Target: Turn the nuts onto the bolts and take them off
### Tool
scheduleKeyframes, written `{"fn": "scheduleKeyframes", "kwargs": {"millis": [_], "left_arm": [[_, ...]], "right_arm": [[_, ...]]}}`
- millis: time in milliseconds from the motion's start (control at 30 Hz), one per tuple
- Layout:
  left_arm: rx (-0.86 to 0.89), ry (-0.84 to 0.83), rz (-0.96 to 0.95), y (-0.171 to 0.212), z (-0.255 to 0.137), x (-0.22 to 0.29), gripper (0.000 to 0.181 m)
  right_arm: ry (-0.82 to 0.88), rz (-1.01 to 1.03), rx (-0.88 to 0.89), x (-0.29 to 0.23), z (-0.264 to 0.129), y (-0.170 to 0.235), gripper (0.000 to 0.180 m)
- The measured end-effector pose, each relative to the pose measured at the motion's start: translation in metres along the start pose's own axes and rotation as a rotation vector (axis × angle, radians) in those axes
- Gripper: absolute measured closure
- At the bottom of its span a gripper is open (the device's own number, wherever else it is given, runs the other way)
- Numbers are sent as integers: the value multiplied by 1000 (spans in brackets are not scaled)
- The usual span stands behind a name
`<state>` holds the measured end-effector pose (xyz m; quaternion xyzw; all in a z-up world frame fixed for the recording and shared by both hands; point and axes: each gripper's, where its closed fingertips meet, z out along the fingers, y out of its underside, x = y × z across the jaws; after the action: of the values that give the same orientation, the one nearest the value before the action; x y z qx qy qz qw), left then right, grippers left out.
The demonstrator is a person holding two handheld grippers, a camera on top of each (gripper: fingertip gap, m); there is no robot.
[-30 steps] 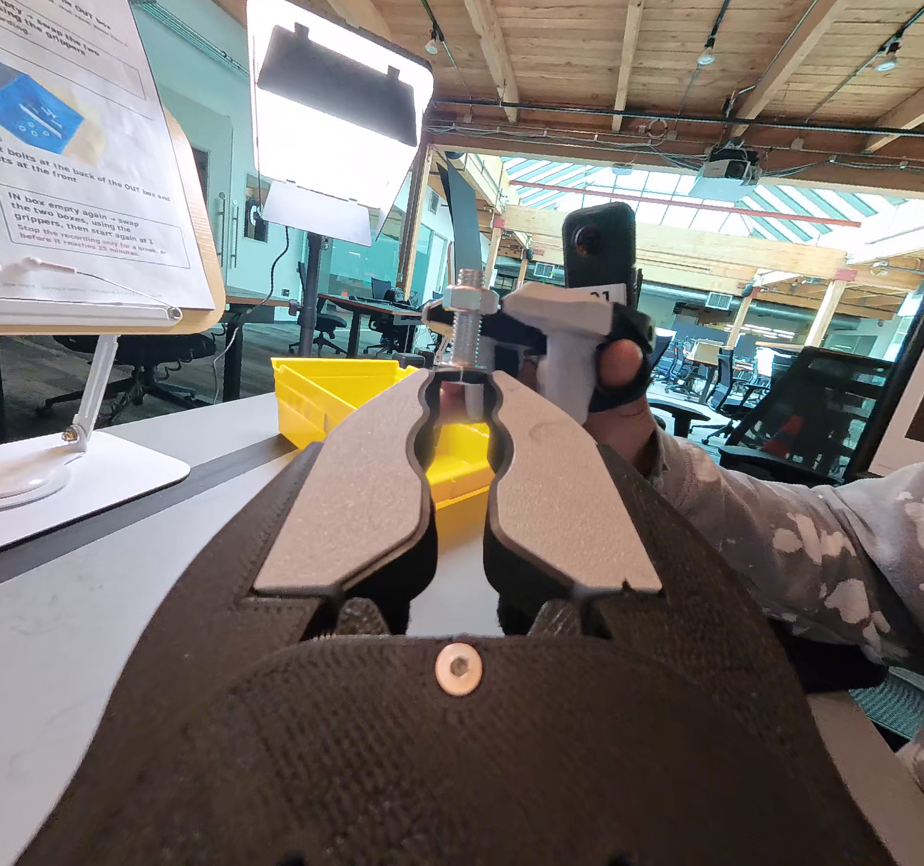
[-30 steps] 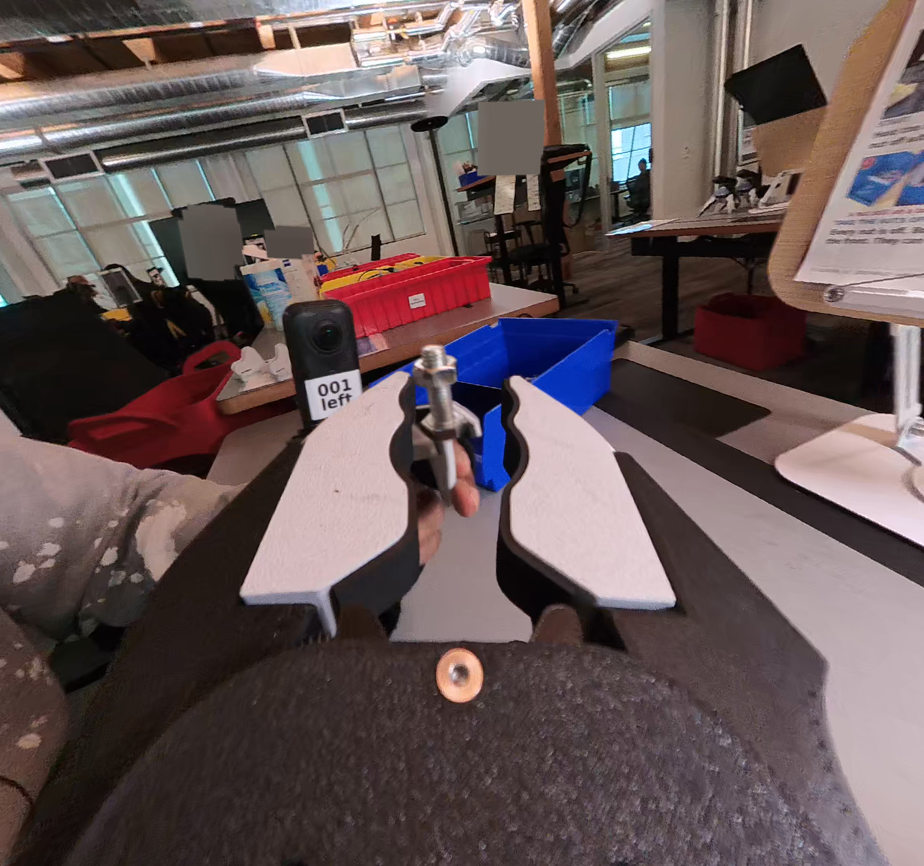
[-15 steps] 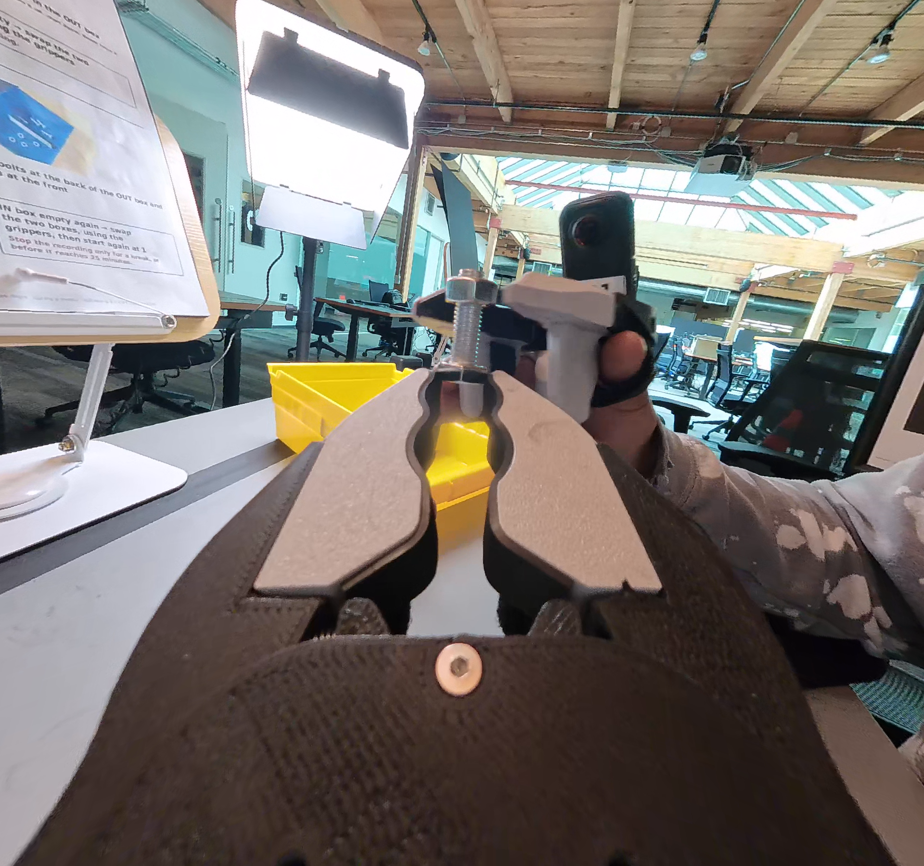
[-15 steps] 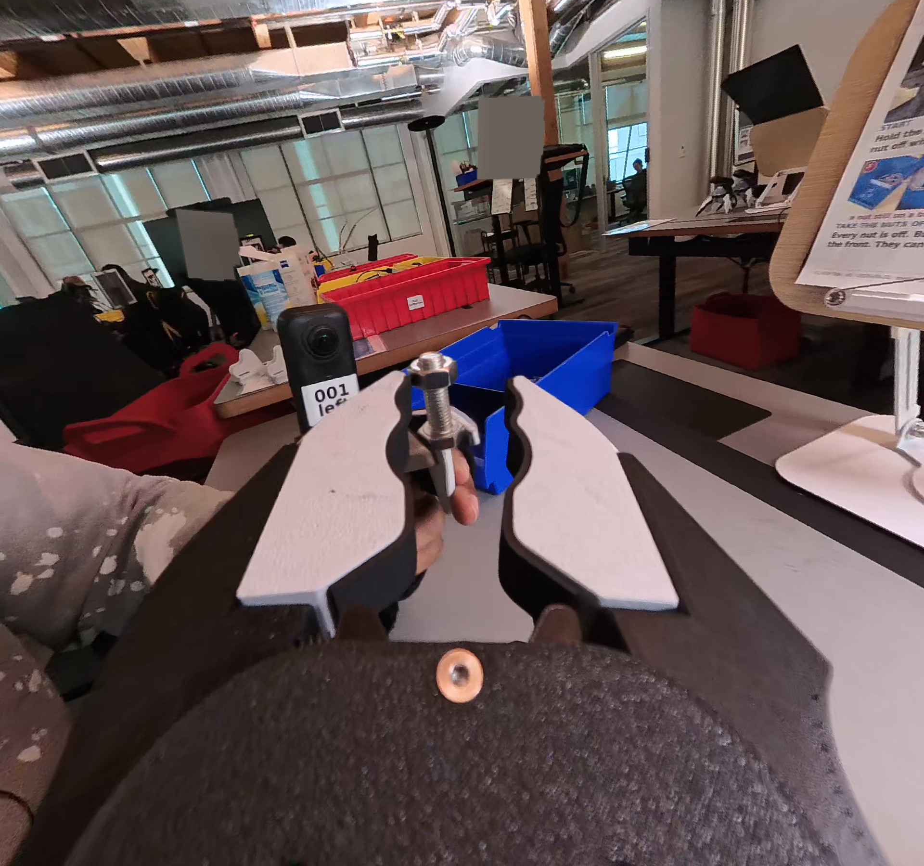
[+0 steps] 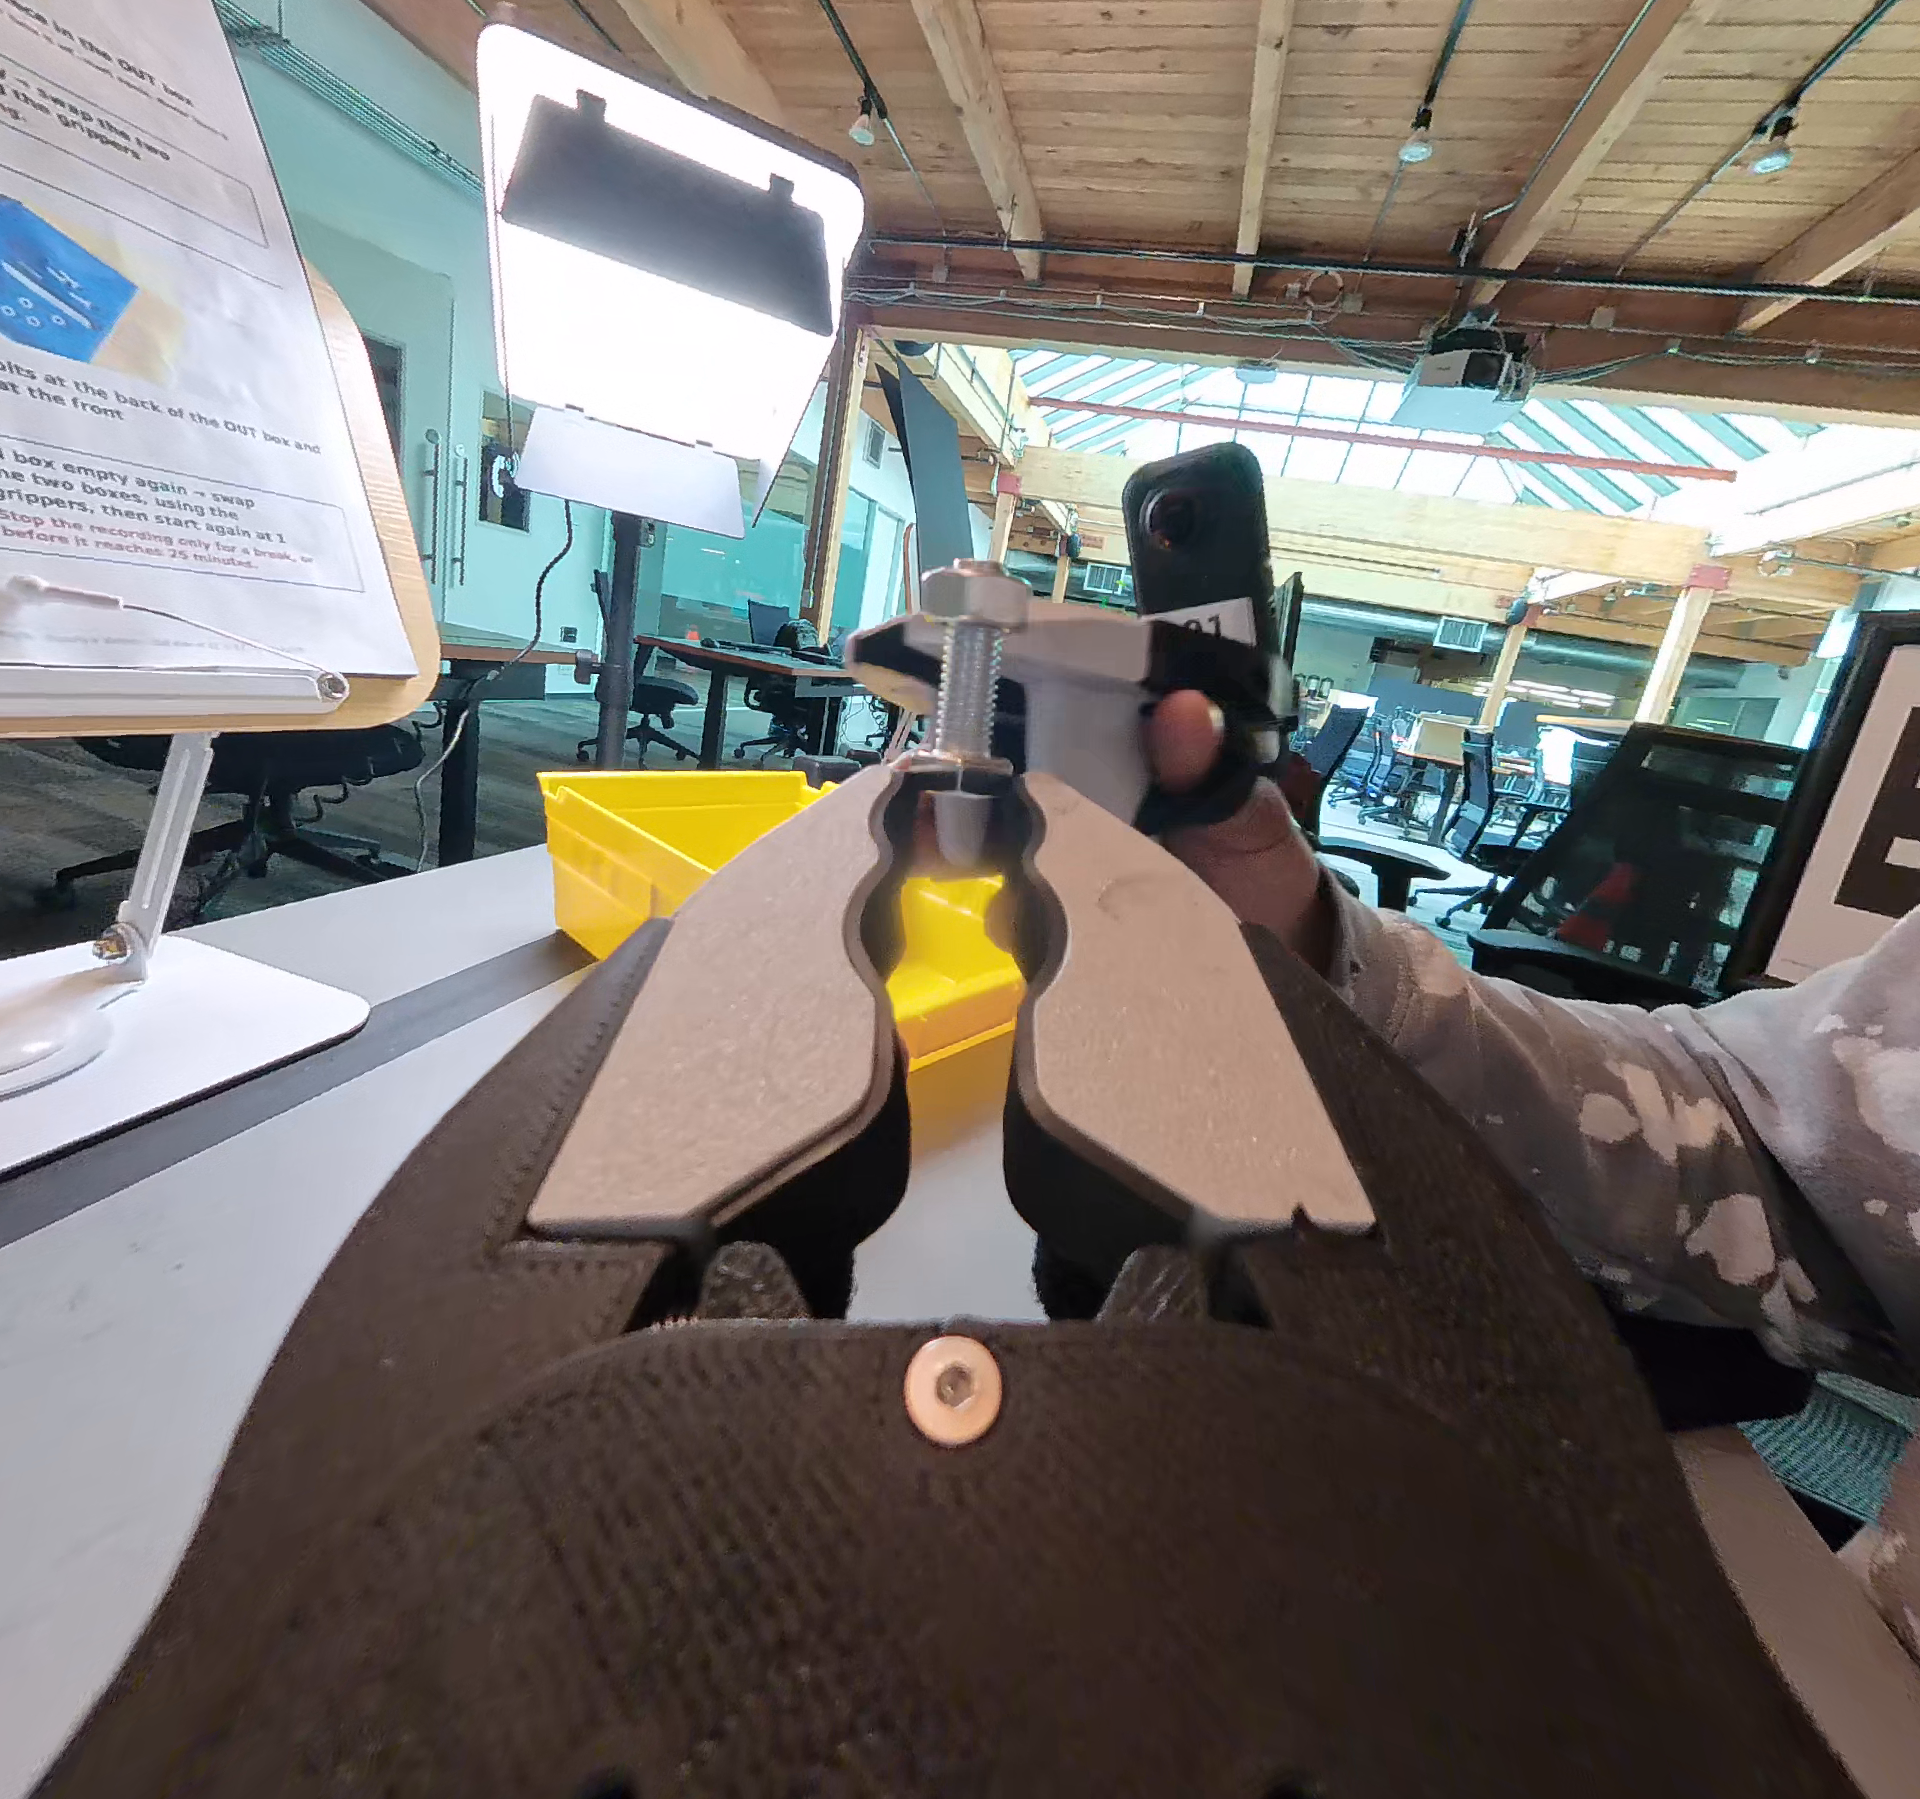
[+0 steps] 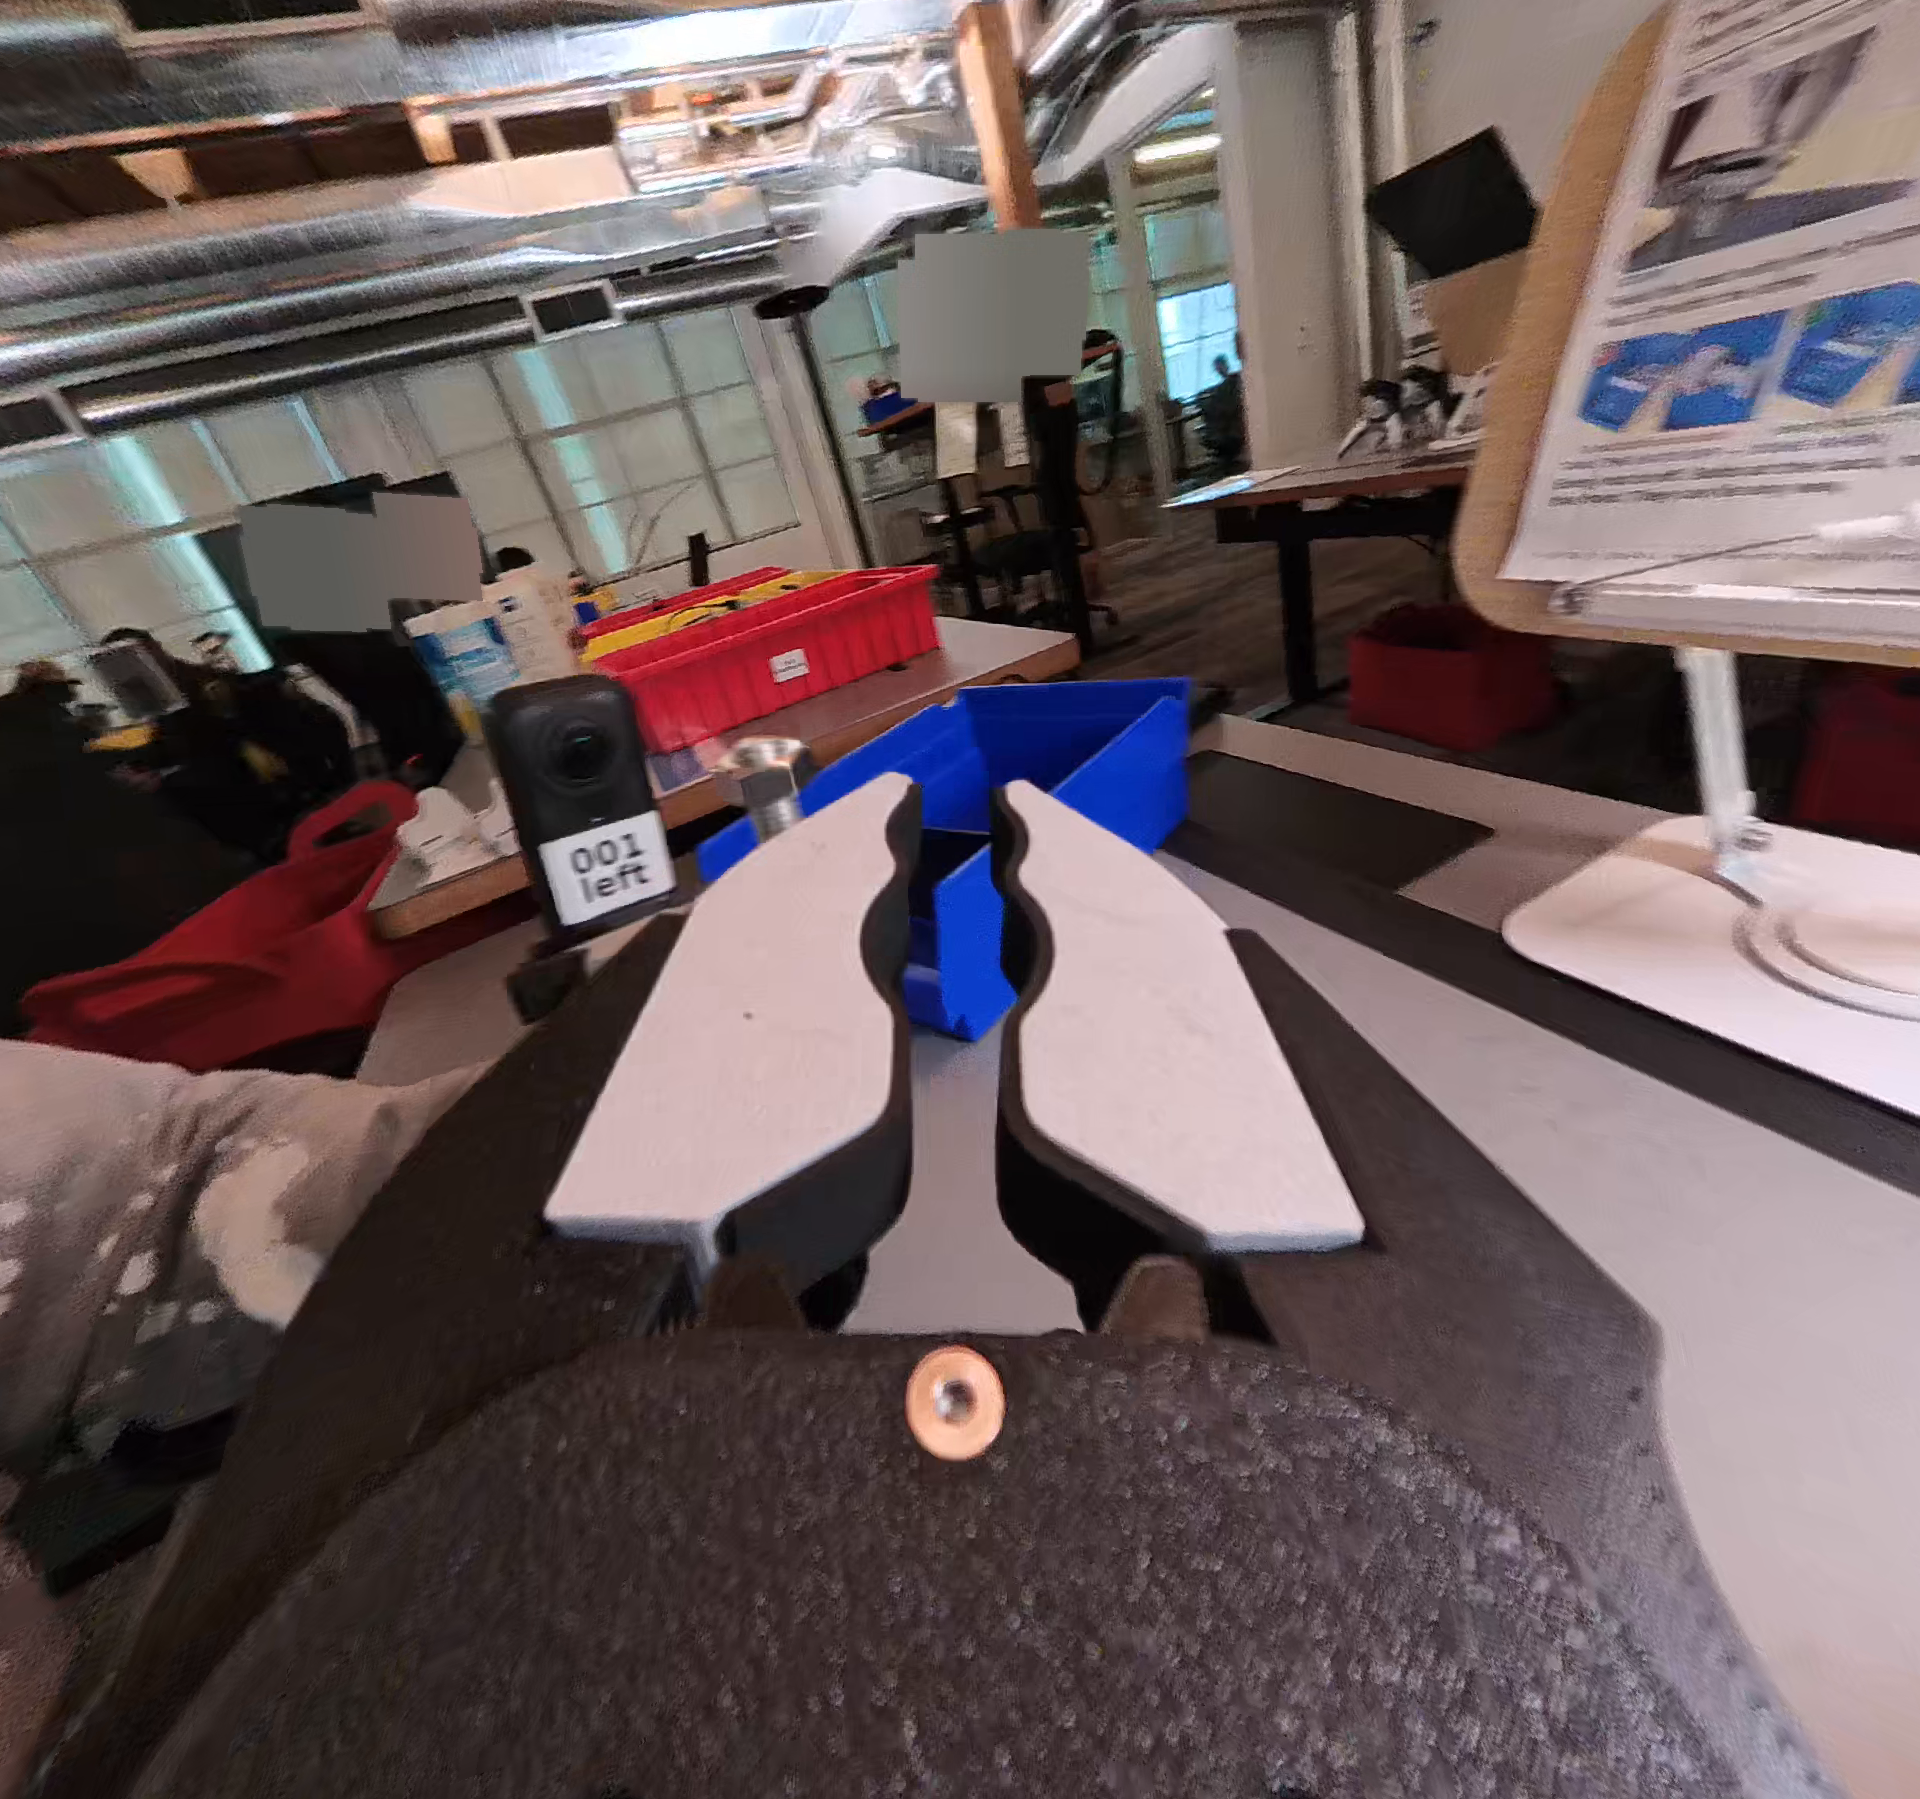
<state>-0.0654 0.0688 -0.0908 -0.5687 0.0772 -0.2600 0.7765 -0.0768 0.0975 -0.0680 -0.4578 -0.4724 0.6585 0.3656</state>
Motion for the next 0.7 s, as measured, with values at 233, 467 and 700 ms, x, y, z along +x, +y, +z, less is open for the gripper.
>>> {"fn": "scheduleKeyframes", "kwargs": {"millis": [233, 467, 700], "left_arm": [[-14, -20, 6, 4, 1, -2, 163], [12, -2, 16, -5, -1, 0, 164], [-3, -6, 15, 1, 1, 1, 163]], "right_arm": [[-76, -37, -23, -19, 3, 1, 143], [18, -7, 9, 6, -5, -4, 167], [-73, -36, -25, -23, 6, 1, 145]]}}
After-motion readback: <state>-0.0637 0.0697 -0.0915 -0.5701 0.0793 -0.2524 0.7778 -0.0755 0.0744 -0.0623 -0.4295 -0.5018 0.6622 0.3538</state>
